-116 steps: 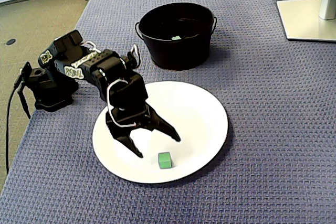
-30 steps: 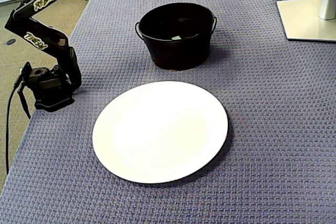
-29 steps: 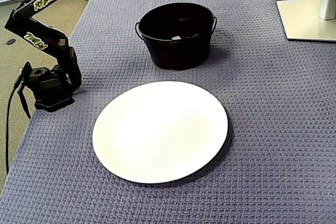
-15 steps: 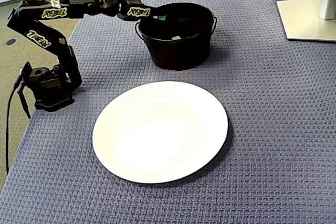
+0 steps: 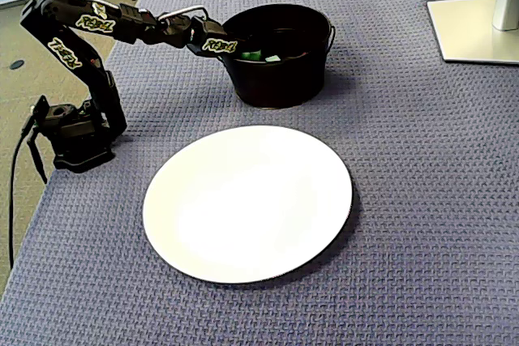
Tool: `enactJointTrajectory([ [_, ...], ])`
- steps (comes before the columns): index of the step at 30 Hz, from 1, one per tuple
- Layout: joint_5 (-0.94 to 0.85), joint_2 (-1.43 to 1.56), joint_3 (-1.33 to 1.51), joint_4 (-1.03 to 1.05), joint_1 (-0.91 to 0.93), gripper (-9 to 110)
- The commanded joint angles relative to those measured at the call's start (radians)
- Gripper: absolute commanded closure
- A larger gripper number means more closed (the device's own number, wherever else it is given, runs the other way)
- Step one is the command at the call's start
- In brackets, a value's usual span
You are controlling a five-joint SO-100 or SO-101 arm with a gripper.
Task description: Pick up the items on the white plate and put them in the black container.
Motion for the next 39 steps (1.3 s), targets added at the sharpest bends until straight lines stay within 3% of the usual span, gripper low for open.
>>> enactJointTrajectory([
  [1, 0.083, 0.018, 0.0, -0.101, 0.025, 74],
  [5, 0.097, 0.098, -0.055, -0.187, 0.037, 72],
  [8, 0.055, 0.199, -0.129, -0.135, 0.069, 71],
  [14, 0.14, 0.502, -0.466, 0.512, 0.172, 78],
  [19, 0.189, 0.772, -0.491, 0.798, 0.278, 87],
  [25, 0.123, 1.048, -0.316, 1.192, 0.29, 101],
  [31, 0.064, 1.12, -0.153, 1.474, 0.291, 102],
  [39, -0.061, 1.163, 0.232, 1.457, 0.314, 102],
])
